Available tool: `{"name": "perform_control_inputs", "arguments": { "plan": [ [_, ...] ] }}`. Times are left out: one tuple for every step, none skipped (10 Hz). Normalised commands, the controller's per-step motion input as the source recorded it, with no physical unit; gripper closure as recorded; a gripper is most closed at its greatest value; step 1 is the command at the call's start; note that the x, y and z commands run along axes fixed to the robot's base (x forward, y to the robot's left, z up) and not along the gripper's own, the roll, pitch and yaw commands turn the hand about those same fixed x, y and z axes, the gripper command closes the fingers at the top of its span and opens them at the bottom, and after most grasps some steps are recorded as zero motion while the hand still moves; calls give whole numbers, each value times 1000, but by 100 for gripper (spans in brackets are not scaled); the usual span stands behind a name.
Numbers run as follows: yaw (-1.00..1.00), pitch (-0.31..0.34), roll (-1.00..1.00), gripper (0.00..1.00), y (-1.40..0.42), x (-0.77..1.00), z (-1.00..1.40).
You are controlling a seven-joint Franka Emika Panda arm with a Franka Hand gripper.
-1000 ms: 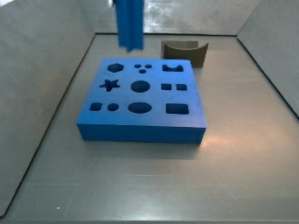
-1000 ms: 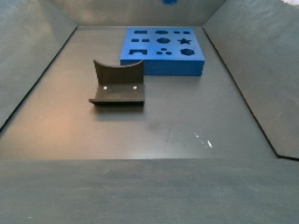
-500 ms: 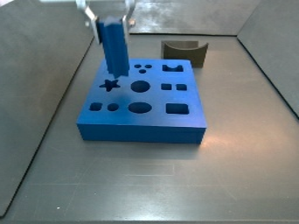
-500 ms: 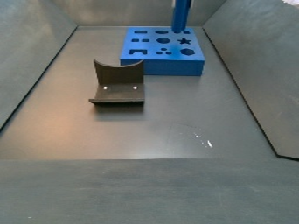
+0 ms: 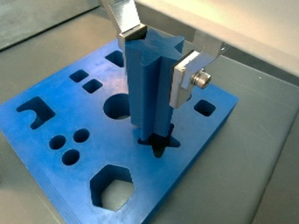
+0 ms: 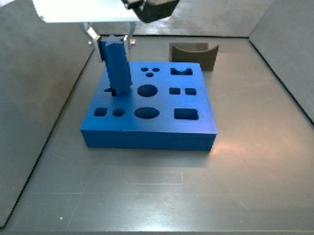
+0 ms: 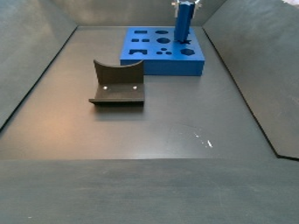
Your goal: Insert the star object.
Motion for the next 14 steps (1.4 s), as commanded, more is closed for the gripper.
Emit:
{"name": "perform_control_inputs", "arguments": {
  "plan": [
    [126, 0, 197, 100, 0, -131, -311],
    [186, 0, 224, 100, 0, -117, -349],
    [249, 0, 219, 100, 0, -43, -343],
    [369, 0, 193, 100, 37, -6, -343],
    [591, -36, 106, 100, 154, 0, -334],
    [591, -23, 87, 100, 71, 0, -289],
    [580, 0, 120, 100, 66, 3, -283],
    [543, 0, 89, 100, 46, 0, -260],
    [37, 0, 0, 100, 0, -206, -194],
    [0, 0, -24, 100, -17, -317, -209],
    [131, 0, -14, 100, 0, -329, -229],
    [77, 0, -34, 100, -43, -203, -200],
    [109, 0, 0, 100, -60, 0, -266],
    [263, 0, 0, 100, 0, 54, -363]
  ]
}}
